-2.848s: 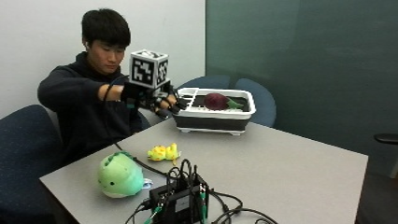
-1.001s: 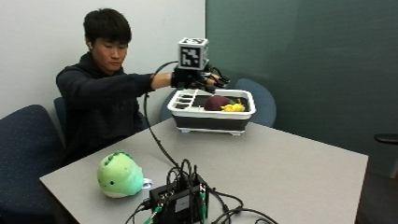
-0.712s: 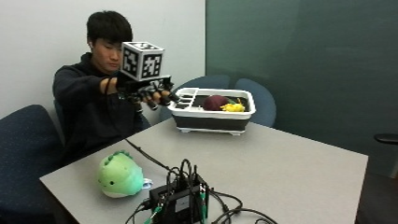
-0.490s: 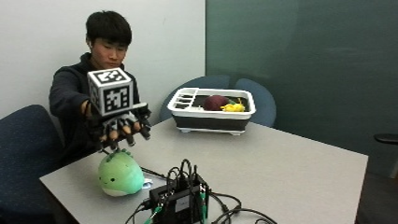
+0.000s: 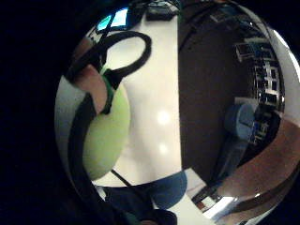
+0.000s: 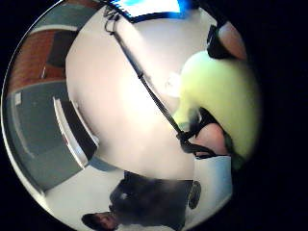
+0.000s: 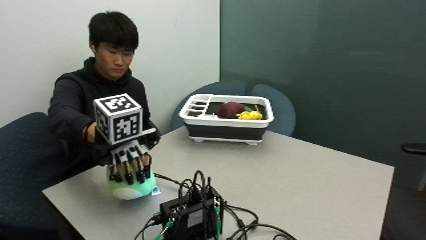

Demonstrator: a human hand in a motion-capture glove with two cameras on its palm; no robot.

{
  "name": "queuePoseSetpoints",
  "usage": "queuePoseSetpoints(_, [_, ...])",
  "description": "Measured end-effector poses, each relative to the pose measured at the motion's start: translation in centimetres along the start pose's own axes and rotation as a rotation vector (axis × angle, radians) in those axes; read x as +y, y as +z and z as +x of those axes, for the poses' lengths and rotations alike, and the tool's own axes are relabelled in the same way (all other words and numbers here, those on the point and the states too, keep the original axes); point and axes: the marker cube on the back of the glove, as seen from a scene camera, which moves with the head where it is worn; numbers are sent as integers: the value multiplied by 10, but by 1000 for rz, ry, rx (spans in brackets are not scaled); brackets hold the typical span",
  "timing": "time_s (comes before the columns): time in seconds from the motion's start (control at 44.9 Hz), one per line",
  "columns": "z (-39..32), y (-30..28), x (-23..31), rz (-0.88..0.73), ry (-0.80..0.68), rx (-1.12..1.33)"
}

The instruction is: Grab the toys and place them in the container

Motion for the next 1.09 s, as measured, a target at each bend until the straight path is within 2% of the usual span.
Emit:
queuePoseSetpoints(0.2, [-44,-38,19,109,-99,83])
queuePoseSetpoints(0.356, [-76,-74,31,341,-122,151])
queuePoseSetpoints(0.423, [-88,-87,35,389,-142,142])
queuePoseSetpoints(0.49, [-99,-94,38,363,-174,108])
queuePoseSetpoints(0.69, [-121,-82,44,80,-265,9])
queuePoseSetpoints(1.09, [-120,-92,52,123,-358,-52])
